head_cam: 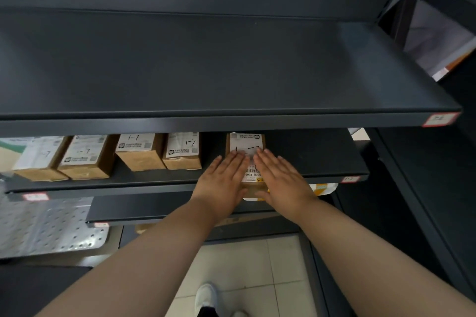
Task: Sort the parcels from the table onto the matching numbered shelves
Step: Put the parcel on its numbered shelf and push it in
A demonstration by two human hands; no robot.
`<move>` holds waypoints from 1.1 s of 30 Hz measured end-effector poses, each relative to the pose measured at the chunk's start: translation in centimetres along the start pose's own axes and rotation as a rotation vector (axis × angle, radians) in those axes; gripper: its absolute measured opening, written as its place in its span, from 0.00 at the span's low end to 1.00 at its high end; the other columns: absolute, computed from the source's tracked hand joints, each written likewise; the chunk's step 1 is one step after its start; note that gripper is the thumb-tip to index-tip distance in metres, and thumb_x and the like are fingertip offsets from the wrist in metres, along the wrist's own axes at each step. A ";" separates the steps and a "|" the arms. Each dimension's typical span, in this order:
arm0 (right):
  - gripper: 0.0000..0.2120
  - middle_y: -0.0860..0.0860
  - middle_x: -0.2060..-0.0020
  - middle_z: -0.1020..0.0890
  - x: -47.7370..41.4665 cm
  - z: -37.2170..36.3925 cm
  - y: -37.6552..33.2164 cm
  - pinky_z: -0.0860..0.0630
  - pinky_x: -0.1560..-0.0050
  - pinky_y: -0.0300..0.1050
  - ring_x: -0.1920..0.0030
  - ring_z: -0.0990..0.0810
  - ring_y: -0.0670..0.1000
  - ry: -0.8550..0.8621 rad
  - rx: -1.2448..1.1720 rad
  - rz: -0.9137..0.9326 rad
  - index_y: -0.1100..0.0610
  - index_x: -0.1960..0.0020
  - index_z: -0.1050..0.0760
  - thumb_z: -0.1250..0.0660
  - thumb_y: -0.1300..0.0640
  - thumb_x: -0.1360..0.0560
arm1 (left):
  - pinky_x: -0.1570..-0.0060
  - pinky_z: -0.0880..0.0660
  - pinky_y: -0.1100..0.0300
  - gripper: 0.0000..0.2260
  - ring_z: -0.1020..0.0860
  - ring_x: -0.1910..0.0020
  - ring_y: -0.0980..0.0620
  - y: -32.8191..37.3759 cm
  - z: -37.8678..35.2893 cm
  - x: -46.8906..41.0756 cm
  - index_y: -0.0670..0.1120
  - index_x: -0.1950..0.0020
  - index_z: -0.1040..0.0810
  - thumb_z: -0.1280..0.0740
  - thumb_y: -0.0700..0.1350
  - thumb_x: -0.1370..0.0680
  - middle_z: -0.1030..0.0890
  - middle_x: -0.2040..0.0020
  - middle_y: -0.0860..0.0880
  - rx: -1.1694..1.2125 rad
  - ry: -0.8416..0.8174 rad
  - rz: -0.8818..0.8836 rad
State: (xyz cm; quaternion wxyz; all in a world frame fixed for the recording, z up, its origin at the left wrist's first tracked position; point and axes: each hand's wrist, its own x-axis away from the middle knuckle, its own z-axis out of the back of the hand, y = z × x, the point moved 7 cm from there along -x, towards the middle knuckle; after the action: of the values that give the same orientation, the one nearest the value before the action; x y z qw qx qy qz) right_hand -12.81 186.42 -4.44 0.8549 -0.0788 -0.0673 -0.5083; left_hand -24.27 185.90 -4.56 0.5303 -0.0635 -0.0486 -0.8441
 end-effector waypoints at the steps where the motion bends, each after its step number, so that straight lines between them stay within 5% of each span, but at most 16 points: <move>1: 0.35 0.48 0.31 0.71 -0.4 -0.3 0.2 0.67 0.26 0.44 0.28 0.70 0.47 -0.022 0.014 -0.015 0.54 0.30 0.73 0.47 0.46 0.18 | 0.25 0.63 0.53 0.31 0.63 0.23 0.50 -0.2 -0.3 -0.3 0.46 0.23 0.66 0.51 0.55 0.17 0.64 0.22 0.47 0.009 -0.015 0.011; 7: 0.33 0.49 0.30 0.71 -2.5 -0.9 0.9 0.66 0.26 0.45 0.30 0.72 0.46 -0.049 0.048 -0.056 0.55 0.30 0.74 0.51 0.47 0.17 | 0.25 0.63 0.55 0.30 0.64 0.23 0.50 -1.4 -0.6 -1.9 0.46 0.22 0.65 0.51 0.53 0.16 0.65 0.22 0.47 0.015 -0.014 0.035; 13: 0.32 0.50 0.23 0.64 -4.6 -0.2 1.8 0.67 0.27 0.44 0.23 0.63 0.49 -0.056 0.040 -0.093 0.57 0.22 0.65 0.50 0.48 0.17 | 0.27 0.65 0.54 0.29 0.58 0.22 0.49 -2.8 -0.2 -4.1 0.46 0.22 0.62 0.51 0.54 0.16 0.58 0.20 0.47 -0.034 0.000 0.039; 18: 0.29 0.52 0.22 0.49 -6.9 0.3 2.3 0.60 0.26 0.44 0.23 0.51 0.52 -0.063 0.002 -0.176 0.56 0.21 0.57 0.49 0.48 0.17 | 0.26 0.49 0.52 0.26 0.41 0.25 0.47 -4.2 -0.1 -5.9 0.47 0.21 0.53 0.52 0.55 0.16 0.42 0.23 0.47 -0.050 -0.050 0.115; 21: 0.23 0.53 0.27 0.36 -8.0 0.6 2.7 0.48 0.27 0.47 0.27 0.40 0.53 -0.074 -0.013 -0.211 0.55 0.24 0.44 0.48 0.49 0.17 | 0.37 0.34 0.51 0.20 0.30 0.33 0.46 -4.7 0.0 -6.8 0.48 0.25 0.43 0.52 0.54 0.16 0.30 0.30 0.47 -0.076 -0.094 0.140; 25: 0.17 0.55 0.32 0.29 -8.8 1.2 3.0 0.39 0.32 0.49 0.31 0.33 0.56 -0.074 -0.002 -0.252 0.55 0.31 0.35 0.47 0.50 0.17 | 0.44 0.31 0.54 0.15 0.26 0.37 0.46 -5.0 0.5 -7.5 0.48 0.31 0.36 0.50 0.51 0.16 0.26 0.35 0.46 -0.101 -0.129 0.159; 33: 0.25 0.52 0.28 0.34 -7.3 1.5 2.9 0.48 0.27 0.47 0.28 0.38 0.53 -0.018 0.042 -0.191 0.54 0.25 0.43 0.48 0.44 0.18 | 0.42 0.32 0.52 0.20 0.27 0.36 0.45 -4.3 1.0 -6.8 0.47 0.29 0.38 0.51 0.56 0.16 0.27 0.33 0.46 -0.132 -0.057 0.165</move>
State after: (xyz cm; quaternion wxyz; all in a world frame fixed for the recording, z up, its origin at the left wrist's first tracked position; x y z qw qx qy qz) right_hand -13.78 194.32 -4.57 0.8035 -0.0585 -0.0927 -0.5851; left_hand -25.21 193.97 -4.72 0.5910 -0.1262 -0.0026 -0.7968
